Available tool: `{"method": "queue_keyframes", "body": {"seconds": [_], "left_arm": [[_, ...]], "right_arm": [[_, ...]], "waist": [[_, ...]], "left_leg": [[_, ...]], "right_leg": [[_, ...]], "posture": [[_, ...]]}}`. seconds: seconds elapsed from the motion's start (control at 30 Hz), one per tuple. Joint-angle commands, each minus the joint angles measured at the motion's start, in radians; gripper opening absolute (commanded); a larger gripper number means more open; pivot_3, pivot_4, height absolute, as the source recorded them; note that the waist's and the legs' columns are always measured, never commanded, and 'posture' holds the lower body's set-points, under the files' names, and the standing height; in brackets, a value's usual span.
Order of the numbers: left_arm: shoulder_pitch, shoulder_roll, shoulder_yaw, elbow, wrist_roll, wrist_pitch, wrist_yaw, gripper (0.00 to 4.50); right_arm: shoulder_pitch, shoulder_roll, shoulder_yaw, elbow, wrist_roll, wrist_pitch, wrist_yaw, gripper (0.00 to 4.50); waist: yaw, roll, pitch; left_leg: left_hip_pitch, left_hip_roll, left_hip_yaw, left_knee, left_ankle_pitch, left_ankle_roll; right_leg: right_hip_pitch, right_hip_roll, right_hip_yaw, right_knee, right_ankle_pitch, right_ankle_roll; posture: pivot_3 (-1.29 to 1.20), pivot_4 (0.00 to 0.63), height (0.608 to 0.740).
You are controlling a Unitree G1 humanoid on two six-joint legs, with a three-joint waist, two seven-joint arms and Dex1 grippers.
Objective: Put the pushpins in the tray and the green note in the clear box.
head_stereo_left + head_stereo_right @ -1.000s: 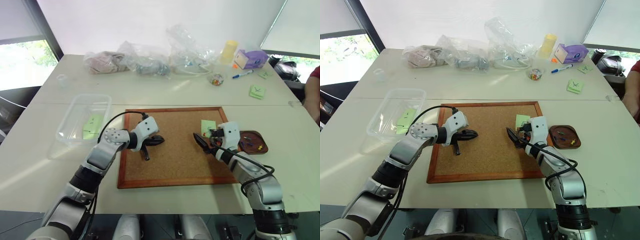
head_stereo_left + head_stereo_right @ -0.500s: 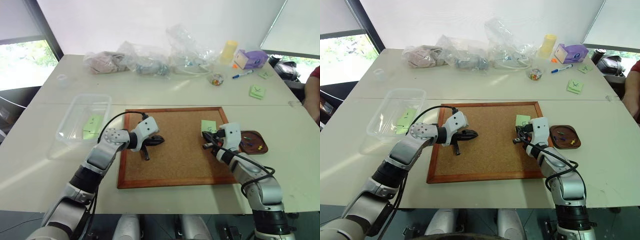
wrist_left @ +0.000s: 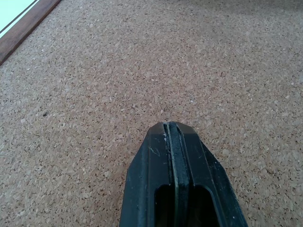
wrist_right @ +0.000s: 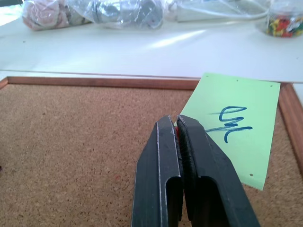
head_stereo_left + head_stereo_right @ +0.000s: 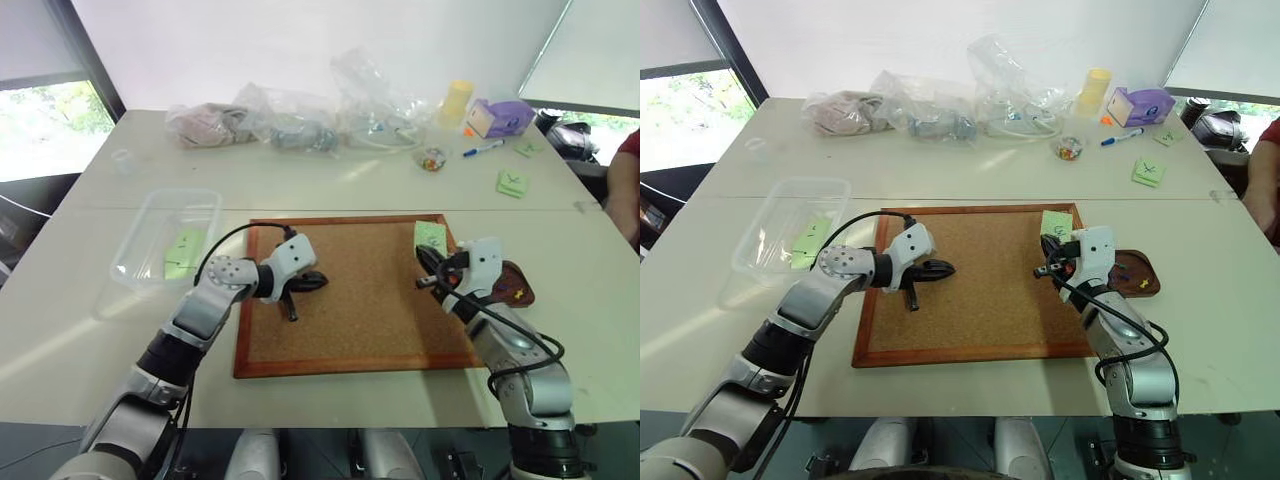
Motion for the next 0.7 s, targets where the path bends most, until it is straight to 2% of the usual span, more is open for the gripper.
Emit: {"method": "queue_keyframes", "body": {"seconds": [0.03, 0.1, 0.13, 0.17, 0.27, 0.4, 0.47, 0.57, 0.7], "left_arm": [[0.009, 0.000, -0.016, 0.019, -0.004, 0.023, -0.018, 0.00], [-0.001, -0.022, 0.022, 0.013, -0.048, 0.042, -0.017, 0.00], [-0.022, -0.048, 0.077, -0.006, -0.123, 0.103, -0.026, 0.00], [-0.052, -0.075, 0.144, -0.031, -0.218, 0.168, -0.039, 0.33], [-0.160, -0.127, 0.308, -0.041, -0.421, 0.340, -0.038, 1.47], [-0.301, -0.187, 0.448, 0.067, -0.549, 0.463, 0.048, 3.35], [-0.345, -0.209, 0.475, 0.111, -0.574, 0.495, 0.084, 4.36], [-0.466, -0.290, 0.517, 0.322, -0.575, 0.579, 0.217, 4.44], [-0.547, -0.345, 0.545, 0.482, -0.613, 0.622, 0.198, 4.44]], "right_arm": [[0.006, 0.000, -0.020, -0.052, 0.008, -0.023, -0.001, 0.07], [0.010, -0.003, -0.022, -0.057, 0.010, -0.023, -0.001, 0.07], [0.014, -0.006, -0.024, -0.067, 0.011, -0.020, -0.001, 0.07], [0.018, -0.012, -0.027, -0.083, 0.013, -0.015, 0.000, 0.02], [0.026, -0.036, -0.039, -0.143, 0.025, 0.008, 0.005, 0.00], [0.030, -0.077, -0.053, -0.229, 0.045, 0.051, 0.012, 0.00], [0.029, -0.087, -0.061, -0.258, 0.059, 0.071, 0.011, 0.00], [0.019, -0.117, -0.069, -0.332, 0.087, 0.110, 0.016, 0.00], [0.000, -0.140, -0.066, -0.382, 0.108, 0.146, 0.015, 0.00]], "waist": [[0.000, 0.000, 0.000], [0.000, 0.000, 0.000], [0.001, 0.000, 0.000], [0.002, 0.000, 0.000], [0.005, -0.001, 0.002], [-0.001, -0.002, 0.002], [-0.001, -0.002, 0.002], [0.002, -0.003, 0.003], [0.001, -0.004, 0.003]], "left_leg": [[0.000, 0.000, 0.000, 0.000, 0.000, 0.000], [0.000, 0.000, 0.000, 0.000, 0.000, 0.000], [0.000, 0.000, 0.000, 0.000, 0.000, 0.000], [0.000, 0.000, 0.000, 0.000, 0.000, 0.000], [-0.006, 0.000, -0.001, 0.002, 0.000, 0.000], [-0.009, -0.003, -0.002, 0.003, 0.000, 0.000], [-0.008, -0.003, -0.002, 0.002, 0.000, 0.000], [-0.008, -0.004, -0.003, 0.002, 0.000, 0.000], [-0.008, -0.006, -0.004, 0.002, 0.000, 0.000]], "right_leg": [[0.000, 0.000, 0.000, 0.000, 0.000, 0.000], [0.000, 0.000, 0.000, 0.000, 0.000, 0.000], [0.000, 0.000, 0.000, 0.000, 0.000, 0.000], [0.000, 0.000, 0.000, 0.000, 0.000, 0.000], [-0.004, 0.000, -0.001, 0.000, 0.001, 0.001], [-0.006, 0.000, -0.001, 0.001, 0.002, 0.003], [-0.006, 0.000, -0.001, 0.001, 0.001, 0.004], [-0.006, 0.001, -0.001, 0.001, 0.001, 0.004], [-0.006, 0.000, -0.002, 0.000, 0.001, 0.004]], "posture": [[0.00, 0.150, 0.737], [0.00, 0.150, 0.737], [0.00, 0.150, 0.737], [0.00, 0.150, 0.737], [0.00, 0.150, 0.737], [0.00, 0.150, 0.737], [0.00, 0.150, 0.737], [0.00, 0.150, 0.737], [0.00, 0.150, 0.737]]}}
